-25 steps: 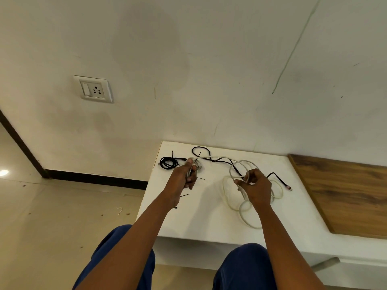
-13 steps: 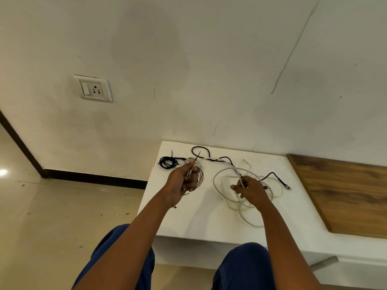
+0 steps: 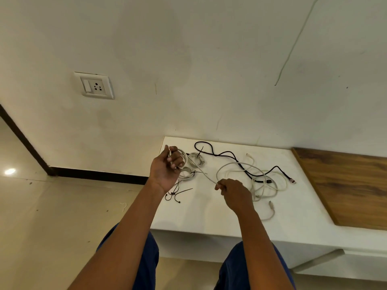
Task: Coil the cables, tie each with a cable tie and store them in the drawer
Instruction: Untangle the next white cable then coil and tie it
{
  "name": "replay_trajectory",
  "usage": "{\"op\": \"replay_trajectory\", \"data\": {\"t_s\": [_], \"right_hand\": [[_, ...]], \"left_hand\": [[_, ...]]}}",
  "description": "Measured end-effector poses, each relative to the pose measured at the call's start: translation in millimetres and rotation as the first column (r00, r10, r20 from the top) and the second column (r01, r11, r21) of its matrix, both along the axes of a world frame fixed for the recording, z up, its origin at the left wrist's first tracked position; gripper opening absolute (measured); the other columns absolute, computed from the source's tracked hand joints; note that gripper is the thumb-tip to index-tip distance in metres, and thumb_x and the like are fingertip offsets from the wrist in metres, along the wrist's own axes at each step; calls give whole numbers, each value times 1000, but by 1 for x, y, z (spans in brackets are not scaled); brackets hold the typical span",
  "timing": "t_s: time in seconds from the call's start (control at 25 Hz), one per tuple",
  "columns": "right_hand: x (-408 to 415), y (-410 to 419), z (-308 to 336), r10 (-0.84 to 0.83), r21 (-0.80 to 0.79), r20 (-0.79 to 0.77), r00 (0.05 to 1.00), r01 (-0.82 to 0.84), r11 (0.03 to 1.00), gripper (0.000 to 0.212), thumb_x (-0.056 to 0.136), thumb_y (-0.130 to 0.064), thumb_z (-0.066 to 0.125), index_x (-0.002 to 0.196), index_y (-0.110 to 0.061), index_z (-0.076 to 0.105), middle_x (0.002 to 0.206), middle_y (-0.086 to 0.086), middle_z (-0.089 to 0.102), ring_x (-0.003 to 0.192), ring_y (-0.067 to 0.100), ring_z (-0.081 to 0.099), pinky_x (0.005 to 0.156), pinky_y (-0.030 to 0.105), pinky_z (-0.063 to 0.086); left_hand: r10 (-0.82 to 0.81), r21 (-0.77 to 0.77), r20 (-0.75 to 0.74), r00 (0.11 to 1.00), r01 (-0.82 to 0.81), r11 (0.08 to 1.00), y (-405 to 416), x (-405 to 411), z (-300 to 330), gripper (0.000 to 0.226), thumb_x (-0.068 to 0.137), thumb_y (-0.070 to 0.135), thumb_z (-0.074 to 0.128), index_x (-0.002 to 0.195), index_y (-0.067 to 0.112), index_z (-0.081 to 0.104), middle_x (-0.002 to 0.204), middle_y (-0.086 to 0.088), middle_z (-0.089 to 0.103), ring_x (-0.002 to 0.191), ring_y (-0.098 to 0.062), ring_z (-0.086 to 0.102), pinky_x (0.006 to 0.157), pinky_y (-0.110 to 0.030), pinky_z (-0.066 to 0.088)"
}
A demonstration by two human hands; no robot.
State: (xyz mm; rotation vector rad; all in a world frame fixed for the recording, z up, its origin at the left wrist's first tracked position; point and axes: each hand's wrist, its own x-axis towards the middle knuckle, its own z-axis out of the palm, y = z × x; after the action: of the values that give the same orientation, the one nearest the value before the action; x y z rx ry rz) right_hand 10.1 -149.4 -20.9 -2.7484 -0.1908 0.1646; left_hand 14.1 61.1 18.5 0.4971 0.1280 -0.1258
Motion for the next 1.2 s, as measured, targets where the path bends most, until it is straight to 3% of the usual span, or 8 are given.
{"op": "replay_trajectory", "data": {"t_s": [0.16, 0.32, 0.44, 0.64, 0.8, 0.92, 1.04, 1.2], "right_hand": [[-5, 13, 0, 92, 234, -77, 993, -72, 970, 29, 100, -14, 35, 100, -20, 64, 101, 2, 65, 94, 19, 59, 76, 30, 43], [-10, 14, 5, 213, 463, -80, 974, -153, 873, 26, 99, -30, 42, 81, -32, 61, 80, 9, 61, 67, 15, 49, 67, 29, 39], [-11, 17, 8, 247, 557, -62, 967, -172, 813, 27, 97, -29, 47, 74, -36, 60, 86, 0, 65, 84, 17, 58, 80, 30, 44], [-10, 19, 12, 220, 522, 175, 960, -280, 805, 22, 99, -23, 44, 82, -27, 58, 85, -10, 61, 85, 4, 53, 77, 23, 40], [-8, 16, 13, 178, 436, 343, 922, -324, 839, 20, 99, -21, 45, 93, -14, 63, 85, -3, 60, 82, 13, 53, 74, 25, 41], [-6, 14, 14, 101, 474, 372, 923, -283, 834, 17, 97, -18, 49, 95, -12, 64, 84, -8, 55, 81, 9, 50, 72, 17, 38], [-5, 14, 14, 53, 521, 360, 931, -248, 817, 13, 94, -16, 54, 94, -11, 66, 83, -8, 55, 82, 10, 50, 73, 13, 36], [-5, 18, 18, -31, 704, 229, 973, -144, 695, 8, 92, -13, 58, 89, -12, 65, 89, 3, 63, 84, 6, 55, 73, 9, 39]], "left_hand": [[219, 44, -64, 974, -216, 975, 2, 4, -3, 35, 103, 28, 30, 76, 14, 47, 47, 6, 43, 38, -9, 38, 53, -20, 32], [379, 87, -125, 917, -370, 925, 8, 9, -6, 33, 104, 24, 30, 78, 13, 47, 54, 2, 57, 48, -11, 52, 54, -21, 46], [416, 328, -122, 901, -359, 874, 1, 10, -10, 35, 104, 22, 31, 74, 12, 47, 62, 0, 64, 46, -9, 60, 52, -18, 50], [162, 814, 7, 987, -100, 571, -18, 4, -14, 39, 104, 23, 25, 75, 11, 48, 69, 1, 67, 49, -7, 61, 51, -14, 46], [-103, 962, 24, 994, 5, 271, -29, -6, -21, 26, 103, 26, 31, 86, 12, 45, 72, -1, 67, 57, -12, 61, 62, -18, 46], [-299, 979, -67, 952, 121, 166, -32, -11, -26, 32, 102, 35, 33, 83, 15, 48, 61, 5, 64, 52, -11, 58, 65, -21, 42], [-405, 935, -160, 900, 269, 229, -31, -11, -25, 47, 101, 45, 25, 85, 14, 56, 50, 3, 49, 46, -12, 42, 58, -25, 37], [-499, 737, -128, 857, 419, 530, -30, -11, -17, 51, 99, 49, 29, 75, 13, 56, 42, 5, 30, 39, -10, 25, 46, -21, 34]]}}
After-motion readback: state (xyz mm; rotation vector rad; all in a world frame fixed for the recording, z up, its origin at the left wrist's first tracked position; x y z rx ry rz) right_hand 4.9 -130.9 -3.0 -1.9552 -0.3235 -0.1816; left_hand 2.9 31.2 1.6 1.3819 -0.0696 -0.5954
